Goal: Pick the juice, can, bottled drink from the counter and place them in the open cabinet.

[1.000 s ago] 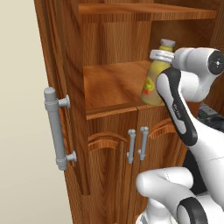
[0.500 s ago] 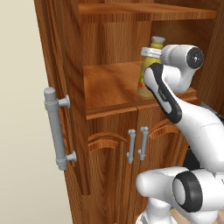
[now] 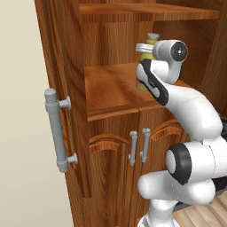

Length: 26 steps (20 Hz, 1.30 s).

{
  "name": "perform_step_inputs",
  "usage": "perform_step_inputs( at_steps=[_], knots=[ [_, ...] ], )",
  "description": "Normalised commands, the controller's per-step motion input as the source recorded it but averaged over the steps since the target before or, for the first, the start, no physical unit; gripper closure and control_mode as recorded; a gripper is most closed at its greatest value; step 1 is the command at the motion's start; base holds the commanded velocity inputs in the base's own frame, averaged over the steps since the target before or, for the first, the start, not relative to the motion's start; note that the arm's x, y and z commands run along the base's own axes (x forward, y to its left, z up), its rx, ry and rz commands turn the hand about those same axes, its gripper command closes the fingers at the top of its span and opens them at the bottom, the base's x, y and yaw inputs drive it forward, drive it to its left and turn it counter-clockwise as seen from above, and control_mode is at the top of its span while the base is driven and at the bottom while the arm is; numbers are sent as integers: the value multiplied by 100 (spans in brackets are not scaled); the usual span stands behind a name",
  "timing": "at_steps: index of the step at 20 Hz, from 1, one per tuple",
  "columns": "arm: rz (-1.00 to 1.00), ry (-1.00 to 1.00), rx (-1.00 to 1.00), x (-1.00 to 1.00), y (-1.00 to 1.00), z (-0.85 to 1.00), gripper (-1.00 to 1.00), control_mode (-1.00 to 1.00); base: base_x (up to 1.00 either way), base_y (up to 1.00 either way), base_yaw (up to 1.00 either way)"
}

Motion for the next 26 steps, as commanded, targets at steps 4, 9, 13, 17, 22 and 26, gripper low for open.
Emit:
perform_step_inputs(
  at_steps=[4, 9, 13, 17, 22, 26],
  knots=[
    [-5, 0, 0, 66, 0, -1, 100, -100, 0, 0, 0],
    [-4, 0, 0, 53, 0, -1, 100, -100, 0, 0, 0],
    [-1, 0, 0, 42, 0, -1, 100, -100, 0, 0, 0],
    [0, 0, 0, 37, 0, -3, 100, -100, 0, 0, 0],
    [0, 0, 0, 24, 0, -4, 100, -100, 0, 0, 0],
    [0, 0, 0, 29, 0, -12, 100, -100, 0, 0, 0]
  ],
)
